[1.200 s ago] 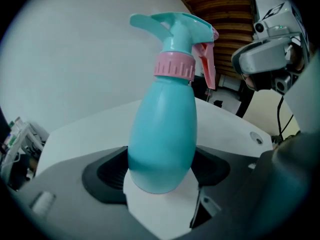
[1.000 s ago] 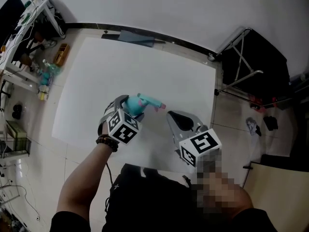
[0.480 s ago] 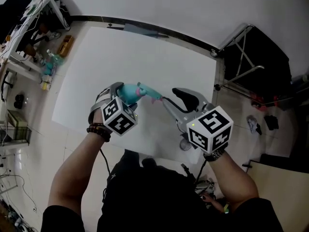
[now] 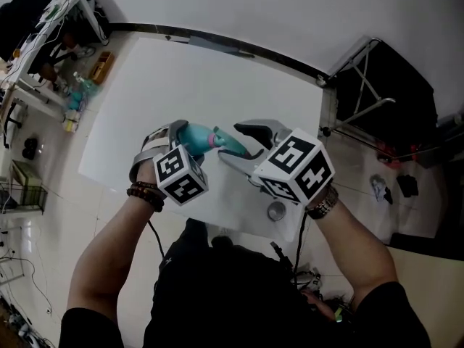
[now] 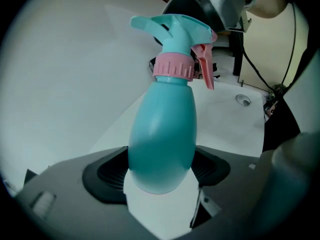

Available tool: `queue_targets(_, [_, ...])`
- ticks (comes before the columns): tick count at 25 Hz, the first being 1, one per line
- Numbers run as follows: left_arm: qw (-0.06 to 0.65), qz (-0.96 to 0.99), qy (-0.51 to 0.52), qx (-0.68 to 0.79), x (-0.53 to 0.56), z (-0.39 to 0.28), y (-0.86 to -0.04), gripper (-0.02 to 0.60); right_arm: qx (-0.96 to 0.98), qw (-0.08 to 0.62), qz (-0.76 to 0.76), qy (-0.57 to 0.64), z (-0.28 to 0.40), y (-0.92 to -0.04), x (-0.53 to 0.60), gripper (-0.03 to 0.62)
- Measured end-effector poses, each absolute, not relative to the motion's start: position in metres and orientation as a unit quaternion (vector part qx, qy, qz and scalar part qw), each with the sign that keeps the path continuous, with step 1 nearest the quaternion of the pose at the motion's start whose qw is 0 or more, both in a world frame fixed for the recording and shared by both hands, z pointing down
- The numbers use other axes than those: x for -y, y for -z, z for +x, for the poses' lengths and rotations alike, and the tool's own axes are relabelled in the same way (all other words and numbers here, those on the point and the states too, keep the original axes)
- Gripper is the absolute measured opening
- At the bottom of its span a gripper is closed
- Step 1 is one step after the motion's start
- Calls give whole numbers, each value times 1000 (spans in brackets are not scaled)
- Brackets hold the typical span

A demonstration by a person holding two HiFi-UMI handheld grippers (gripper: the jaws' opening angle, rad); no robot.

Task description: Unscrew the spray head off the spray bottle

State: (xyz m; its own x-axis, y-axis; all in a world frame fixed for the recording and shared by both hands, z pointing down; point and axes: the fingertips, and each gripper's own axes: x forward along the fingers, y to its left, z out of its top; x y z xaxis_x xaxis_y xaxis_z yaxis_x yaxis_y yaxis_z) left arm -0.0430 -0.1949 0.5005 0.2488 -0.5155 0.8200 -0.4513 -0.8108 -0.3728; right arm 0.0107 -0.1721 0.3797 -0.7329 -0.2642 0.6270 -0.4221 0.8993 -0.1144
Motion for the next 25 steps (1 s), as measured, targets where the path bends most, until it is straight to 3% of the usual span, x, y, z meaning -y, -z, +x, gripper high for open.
queue_targets(12, [74, -767, 565, -296, 180, -49, -490, 411, 908, 379, 133, -121, -15, -403, 154, 227])
queue_targets(17, [87, -759, 574, -294, 177, -48, -486, 411, 906, 383, 142, -107, -16, -405, 154, 148])
queue_targets(25, [64, -766, 579, -272, 164, -45, -488, 410, 907, 401, 119, -44, -18, -401, 141, 133])
